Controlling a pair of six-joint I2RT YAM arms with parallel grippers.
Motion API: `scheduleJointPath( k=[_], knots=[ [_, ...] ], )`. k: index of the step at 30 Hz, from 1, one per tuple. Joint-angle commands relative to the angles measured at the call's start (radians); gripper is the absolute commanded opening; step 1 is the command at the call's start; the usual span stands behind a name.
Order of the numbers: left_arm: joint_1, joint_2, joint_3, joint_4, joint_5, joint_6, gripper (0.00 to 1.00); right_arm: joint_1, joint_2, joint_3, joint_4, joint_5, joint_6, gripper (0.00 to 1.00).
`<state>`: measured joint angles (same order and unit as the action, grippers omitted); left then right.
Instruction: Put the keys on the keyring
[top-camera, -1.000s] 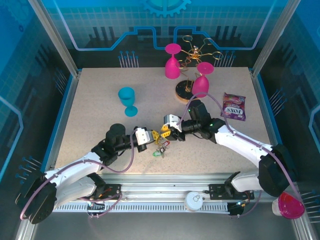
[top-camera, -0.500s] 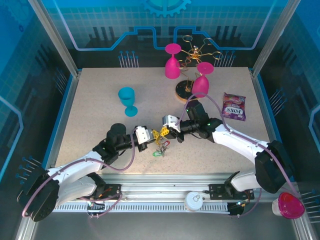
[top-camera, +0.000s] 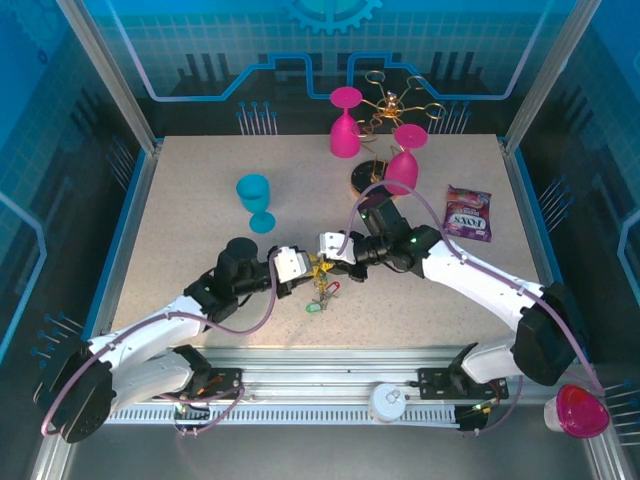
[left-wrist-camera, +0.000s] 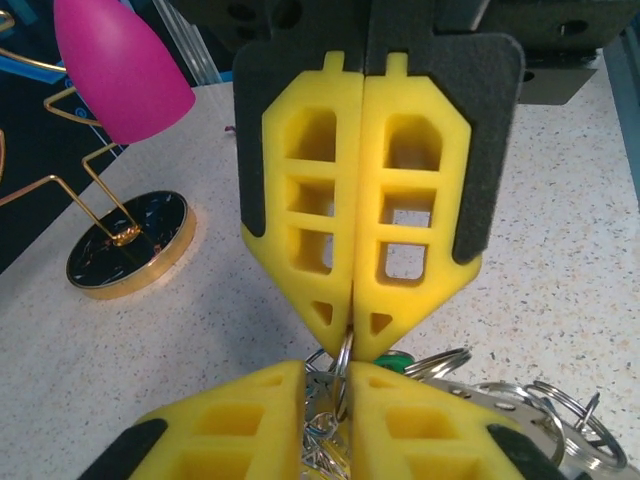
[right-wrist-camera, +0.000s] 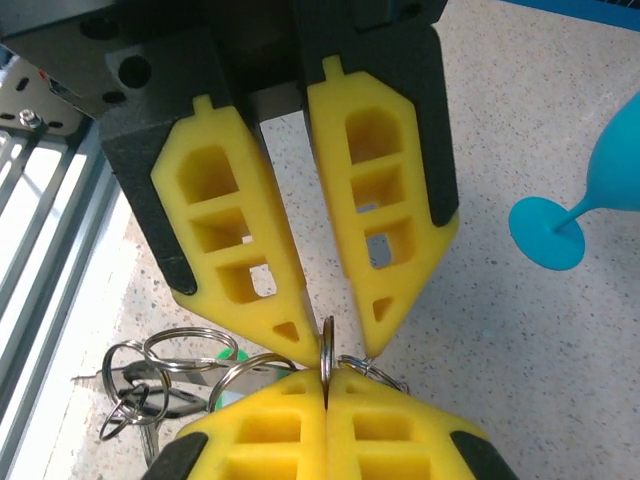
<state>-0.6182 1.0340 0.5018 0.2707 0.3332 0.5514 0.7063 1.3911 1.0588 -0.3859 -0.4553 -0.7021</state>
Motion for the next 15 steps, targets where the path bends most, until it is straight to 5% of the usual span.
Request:
scheduleJointPath(
  k=[1,5,8,11,15],
  knots=[
    [-0.003,0.003,0.042,-0.086,-0.01,0.037,0.13,0.045,0.01,0.065,-0.08,0.002,-0.052,0.0],
    [-0.002,0.007,0.05,-0.073,0.006,0.042,0.0,0.056,-0.004,0.066,-0.045,-0.043,-0.031,0.0],
    [-0.002,0.003,0.026,-0.018,0.015,0.032,0.0,0.03,-0.051,-0.005,0.075,-0.093,0.037,0.0],
    [-0.001,-0.008,-0.012,0.062,0.032,0.011,0.0,-0.037,-0.099,-0.112,0.238,-0.15,0.135,0.18],
    [0.002,-0.009,-0.046,0.14,0.064,-0.019,0.0,-0.098,-0.122,-0.203,0.325,-0.18,0.184,0.24]
  ],
)
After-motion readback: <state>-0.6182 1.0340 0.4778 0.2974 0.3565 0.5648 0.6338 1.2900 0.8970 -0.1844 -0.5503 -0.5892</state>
